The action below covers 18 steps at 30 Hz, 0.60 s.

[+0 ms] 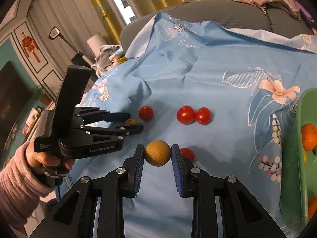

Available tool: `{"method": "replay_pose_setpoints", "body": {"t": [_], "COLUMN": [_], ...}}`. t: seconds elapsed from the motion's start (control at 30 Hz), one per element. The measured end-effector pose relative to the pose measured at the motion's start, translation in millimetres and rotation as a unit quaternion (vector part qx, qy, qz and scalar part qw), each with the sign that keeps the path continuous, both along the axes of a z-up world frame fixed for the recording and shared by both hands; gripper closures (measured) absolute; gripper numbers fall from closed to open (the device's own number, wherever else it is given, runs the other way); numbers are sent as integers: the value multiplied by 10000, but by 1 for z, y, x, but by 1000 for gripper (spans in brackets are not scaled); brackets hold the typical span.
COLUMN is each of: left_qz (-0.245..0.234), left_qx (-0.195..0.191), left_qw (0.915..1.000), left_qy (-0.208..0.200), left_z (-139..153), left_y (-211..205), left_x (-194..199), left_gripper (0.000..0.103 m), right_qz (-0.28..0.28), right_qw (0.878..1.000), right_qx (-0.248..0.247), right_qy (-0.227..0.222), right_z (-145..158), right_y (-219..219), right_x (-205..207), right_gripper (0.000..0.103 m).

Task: Organize fruits
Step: 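Grasp a small yellow fruit with the right tool while the left tool grasps another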

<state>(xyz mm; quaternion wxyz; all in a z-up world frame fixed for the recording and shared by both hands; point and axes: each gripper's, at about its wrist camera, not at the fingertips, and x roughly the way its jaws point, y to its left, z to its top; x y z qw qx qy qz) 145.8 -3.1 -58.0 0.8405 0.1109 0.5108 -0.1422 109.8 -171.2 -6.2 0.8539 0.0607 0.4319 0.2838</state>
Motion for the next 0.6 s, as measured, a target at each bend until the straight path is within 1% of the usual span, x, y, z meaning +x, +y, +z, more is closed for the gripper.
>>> {"method": "replay_pose_setpoints", "body": {"t": [0.1, 0.27, 0.4, 0.6], "left_qz": [-73, 1, 142, 248], "left_qx": [87, 6, -196, -554], "left_qw": [9999, 10000, 9997, 9982], "left_qy": [-31, -63, 6, -22], "left_z": [-1, 0, 3, 18], "left_y": [-1, 1, 4, -1], "left_x": [2, 3, -2, -25], "left_gripper": [76, 77, 77, 76], "right_qz": [-57, -138, -173, -224], "right_qw": [10000, 9999, 9998, 9997], "right_qx": [6, 43, 50, 39], "right_qy": [3, 24, 18, 26], "right_z": [0, -1, 0, 2], "right_y": [-3, -9, -10, -13], "right_x": [-1, -2, -4, -13], "right_gripper": [74, 74, 74, 74]}}
